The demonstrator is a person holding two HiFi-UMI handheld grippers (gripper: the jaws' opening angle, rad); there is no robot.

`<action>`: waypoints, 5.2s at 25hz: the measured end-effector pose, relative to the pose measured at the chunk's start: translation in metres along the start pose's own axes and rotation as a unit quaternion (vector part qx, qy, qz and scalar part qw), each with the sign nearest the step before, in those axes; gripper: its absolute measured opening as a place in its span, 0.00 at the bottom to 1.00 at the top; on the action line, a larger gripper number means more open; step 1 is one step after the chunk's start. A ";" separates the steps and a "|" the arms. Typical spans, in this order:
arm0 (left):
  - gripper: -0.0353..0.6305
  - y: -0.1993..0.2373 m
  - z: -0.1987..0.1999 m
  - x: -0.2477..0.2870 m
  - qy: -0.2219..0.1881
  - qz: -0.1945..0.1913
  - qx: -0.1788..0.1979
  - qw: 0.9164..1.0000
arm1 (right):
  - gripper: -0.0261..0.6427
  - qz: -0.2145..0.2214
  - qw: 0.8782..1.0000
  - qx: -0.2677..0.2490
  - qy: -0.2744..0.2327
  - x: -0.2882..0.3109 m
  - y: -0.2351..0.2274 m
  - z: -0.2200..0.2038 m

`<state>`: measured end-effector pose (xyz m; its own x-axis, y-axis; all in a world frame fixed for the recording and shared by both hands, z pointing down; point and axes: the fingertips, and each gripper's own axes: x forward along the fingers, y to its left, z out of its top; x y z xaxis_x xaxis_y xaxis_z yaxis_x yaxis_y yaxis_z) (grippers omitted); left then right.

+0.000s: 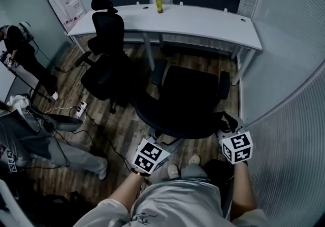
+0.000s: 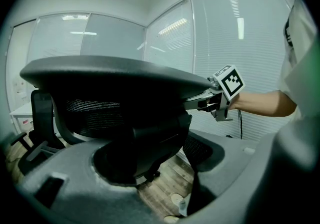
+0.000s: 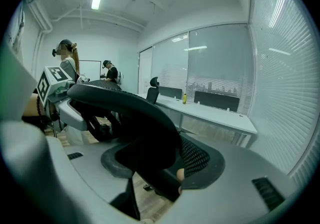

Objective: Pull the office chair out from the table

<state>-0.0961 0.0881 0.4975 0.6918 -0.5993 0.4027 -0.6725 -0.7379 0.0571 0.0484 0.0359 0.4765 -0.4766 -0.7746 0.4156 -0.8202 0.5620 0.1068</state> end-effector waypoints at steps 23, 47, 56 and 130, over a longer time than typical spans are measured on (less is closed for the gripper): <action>0.49 -0.071 -0.008 -0.020 0.009 0.025 -0.013 1.000 | 0.35 0.033 0.999 -0.007 0.003 -0.059 0.008 -0.022; 0.50 -0.112 -0.015 -0.039 -0.006 0.039 -0.022 0.999 | 0.35 0.056 0.998 -0.009 -0.018 -0.094 0.022 -0.032; 0.50 -0.112 -0.016 -0.040 -0.018 0.043 -0.020 0.999 | 0.35 0.039 0.999 0.003 -0.024 -0.095 0.021 -0.033; 0.07 -0.178 -0.027 -0.108 -0.050 0.110 -0.052 0.991 | 0.05 0.096 0.993 0.054 -0.044 -0.186 0.168 -0.041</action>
<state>-0.0581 0.2923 0.4689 0.5450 -0.7737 0.3231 -0.8296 -0.5535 0.0740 0.0121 0.2861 0.4544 -0.6497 -0.6813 0.3372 -0.7382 0.6713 -0.0661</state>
